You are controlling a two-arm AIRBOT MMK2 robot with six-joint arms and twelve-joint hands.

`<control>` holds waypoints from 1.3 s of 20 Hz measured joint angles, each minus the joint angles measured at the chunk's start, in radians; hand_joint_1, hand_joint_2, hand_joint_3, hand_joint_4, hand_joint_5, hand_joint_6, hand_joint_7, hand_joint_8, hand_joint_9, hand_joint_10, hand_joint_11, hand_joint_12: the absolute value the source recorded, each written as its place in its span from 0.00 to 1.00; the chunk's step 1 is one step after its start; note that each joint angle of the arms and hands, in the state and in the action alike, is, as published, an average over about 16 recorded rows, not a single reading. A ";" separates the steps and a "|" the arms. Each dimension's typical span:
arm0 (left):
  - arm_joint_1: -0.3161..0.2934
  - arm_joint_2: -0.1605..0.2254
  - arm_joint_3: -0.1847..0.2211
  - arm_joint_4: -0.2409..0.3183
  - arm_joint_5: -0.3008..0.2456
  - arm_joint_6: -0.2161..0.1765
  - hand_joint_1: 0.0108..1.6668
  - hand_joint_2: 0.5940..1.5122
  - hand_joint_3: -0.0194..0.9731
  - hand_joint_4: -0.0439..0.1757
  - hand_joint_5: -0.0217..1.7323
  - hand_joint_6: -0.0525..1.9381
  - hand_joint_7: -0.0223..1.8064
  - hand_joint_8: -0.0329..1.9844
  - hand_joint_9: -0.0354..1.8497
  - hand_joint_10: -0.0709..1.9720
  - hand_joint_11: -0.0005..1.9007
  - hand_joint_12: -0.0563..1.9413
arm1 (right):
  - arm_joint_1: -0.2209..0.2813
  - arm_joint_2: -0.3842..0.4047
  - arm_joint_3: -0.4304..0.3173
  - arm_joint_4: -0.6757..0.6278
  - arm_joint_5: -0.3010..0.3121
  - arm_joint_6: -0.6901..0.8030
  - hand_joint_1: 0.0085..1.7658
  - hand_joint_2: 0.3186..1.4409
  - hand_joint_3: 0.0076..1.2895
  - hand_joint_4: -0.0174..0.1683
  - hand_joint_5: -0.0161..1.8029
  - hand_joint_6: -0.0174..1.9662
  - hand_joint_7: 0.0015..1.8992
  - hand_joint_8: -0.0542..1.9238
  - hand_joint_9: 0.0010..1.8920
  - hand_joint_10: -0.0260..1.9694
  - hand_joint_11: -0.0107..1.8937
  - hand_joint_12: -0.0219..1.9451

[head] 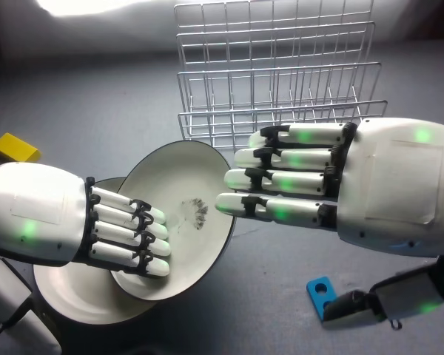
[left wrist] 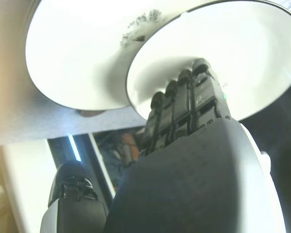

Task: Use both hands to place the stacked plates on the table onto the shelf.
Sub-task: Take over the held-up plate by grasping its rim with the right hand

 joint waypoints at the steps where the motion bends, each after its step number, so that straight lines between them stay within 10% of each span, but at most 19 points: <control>1: 0.001 0.000 0.000 0.000 0.000 0.000 0.01 0.52 0.03 0.19 0.03 0.04 0.02 0.02 0.02 0.03 0.01 0.03 | 0.001 -0.005 0.002 0.004 -0.004 -0.002 0.25 0.64 0.01 0.10 0.04 0.02 0.05 0.03 0.07 0.02 0.02 0.26; 12: 0.011 0.000 0.000 -0.006 -0.001 0.000 0.00 0.51 0.03 0.19 0.03 0.04 0.01 0.01 0.02 0.03 0.01 0.02 | 0.026 -0.139 0.092 0.015 -0.058 -0.017 0.66 0.58 0.01 0.10 0.02 0.02 0.01 0.03 0.04 0.02 0.02 0.26; 26: 0.012 0.000 0.002 -0.006 -0.002 0.000 0.01 0.51 0.03 0.19 0.04 0.04 0.01 0.01 0.02 0.03 0.01 0.02 | 0.077 -0.435 0.345 0.017 -0.135 -0.032 0.71 0.60 0.01 0.10 0.05 0.02 0.05 0.03 0.09 0.02 0.02 0.39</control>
